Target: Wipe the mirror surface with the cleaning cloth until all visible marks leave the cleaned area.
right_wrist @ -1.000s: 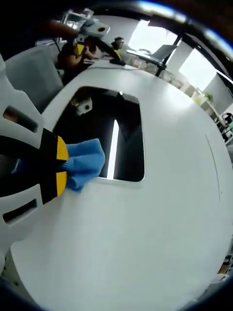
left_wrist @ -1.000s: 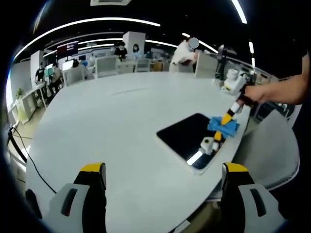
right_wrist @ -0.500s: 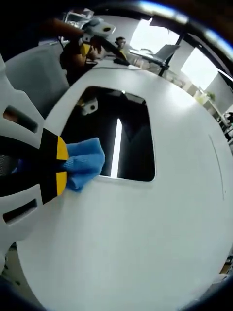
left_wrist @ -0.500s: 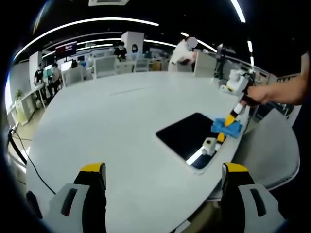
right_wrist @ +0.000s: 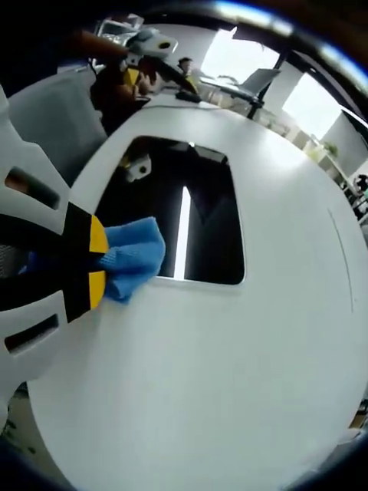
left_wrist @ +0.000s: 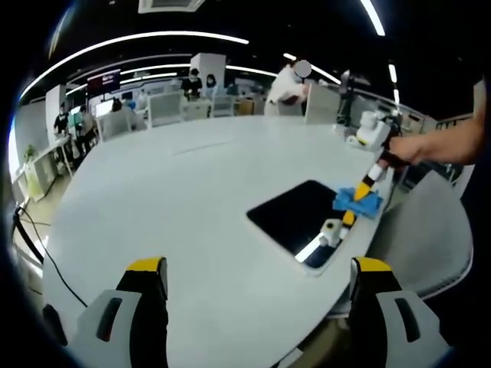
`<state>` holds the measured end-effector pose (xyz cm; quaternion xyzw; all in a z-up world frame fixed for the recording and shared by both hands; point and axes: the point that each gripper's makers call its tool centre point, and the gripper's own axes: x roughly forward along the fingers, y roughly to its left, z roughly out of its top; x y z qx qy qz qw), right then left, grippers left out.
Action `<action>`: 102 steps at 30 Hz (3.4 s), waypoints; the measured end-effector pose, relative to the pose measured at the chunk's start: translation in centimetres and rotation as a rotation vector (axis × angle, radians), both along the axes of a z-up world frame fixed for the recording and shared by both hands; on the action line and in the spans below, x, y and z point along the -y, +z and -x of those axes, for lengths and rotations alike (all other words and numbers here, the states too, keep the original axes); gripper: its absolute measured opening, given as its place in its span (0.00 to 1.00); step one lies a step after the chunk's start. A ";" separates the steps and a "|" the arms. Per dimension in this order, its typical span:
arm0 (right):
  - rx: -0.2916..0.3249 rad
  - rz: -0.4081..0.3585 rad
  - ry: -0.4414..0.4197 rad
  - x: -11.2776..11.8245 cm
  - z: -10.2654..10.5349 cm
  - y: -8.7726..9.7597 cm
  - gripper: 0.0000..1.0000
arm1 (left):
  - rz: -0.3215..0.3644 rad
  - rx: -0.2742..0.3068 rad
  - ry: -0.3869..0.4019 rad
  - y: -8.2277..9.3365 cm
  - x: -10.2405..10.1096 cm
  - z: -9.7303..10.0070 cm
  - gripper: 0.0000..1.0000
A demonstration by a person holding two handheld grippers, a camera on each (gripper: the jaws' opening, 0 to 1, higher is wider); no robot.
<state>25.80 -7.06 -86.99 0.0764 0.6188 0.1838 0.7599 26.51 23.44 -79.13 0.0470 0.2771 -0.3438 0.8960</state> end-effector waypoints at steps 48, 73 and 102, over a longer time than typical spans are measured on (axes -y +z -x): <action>-0.014 -0.045 0.017 -6.2 -0.1 0.1 0.00 | 0.010 -0.010 0.006 -0.9 -0.7 0.4 0.99; -0.020 -0.056 0.055 -10.4 -0.2 0.3 0.00 | 0.050 -0.012 0.007 -0.9 -1.0 0.7 0.99; -0.012 -0.053 0.136 -15.3 -0.4 0.2 0.00 | 0.096 0.009 0.041 -0.2 -2.2 -0.3 0.99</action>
